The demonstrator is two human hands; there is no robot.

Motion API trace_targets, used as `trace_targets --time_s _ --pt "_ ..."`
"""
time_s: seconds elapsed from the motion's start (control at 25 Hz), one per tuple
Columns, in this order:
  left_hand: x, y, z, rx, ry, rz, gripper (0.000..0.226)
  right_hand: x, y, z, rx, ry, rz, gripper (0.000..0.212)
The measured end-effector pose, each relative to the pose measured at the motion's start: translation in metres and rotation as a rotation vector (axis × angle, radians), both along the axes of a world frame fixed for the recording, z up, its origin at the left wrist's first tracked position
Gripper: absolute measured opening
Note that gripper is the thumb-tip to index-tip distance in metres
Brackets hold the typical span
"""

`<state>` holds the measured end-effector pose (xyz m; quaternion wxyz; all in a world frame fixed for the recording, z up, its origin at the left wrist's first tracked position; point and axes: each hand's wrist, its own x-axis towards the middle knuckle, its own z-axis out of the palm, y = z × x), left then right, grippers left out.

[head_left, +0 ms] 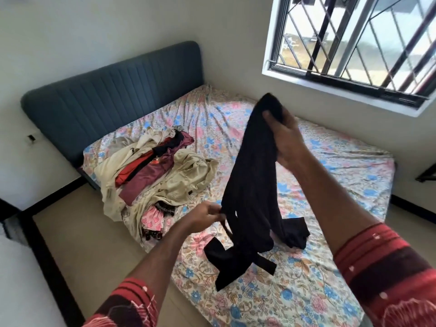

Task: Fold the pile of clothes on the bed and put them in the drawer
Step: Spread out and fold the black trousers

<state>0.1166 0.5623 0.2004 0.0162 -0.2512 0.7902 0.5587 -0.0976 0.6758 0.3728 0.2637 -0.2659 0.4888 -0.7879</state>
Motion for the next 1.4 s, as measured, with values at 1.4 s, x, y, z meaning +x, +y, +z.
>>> trace_targets --time_s 1.4 --pt "-0.025 0.024 0.106 0.655 0.197 0.108 0.039 -0.037 0.046 -0.032 0.624 0.158 -0.007 0.066"
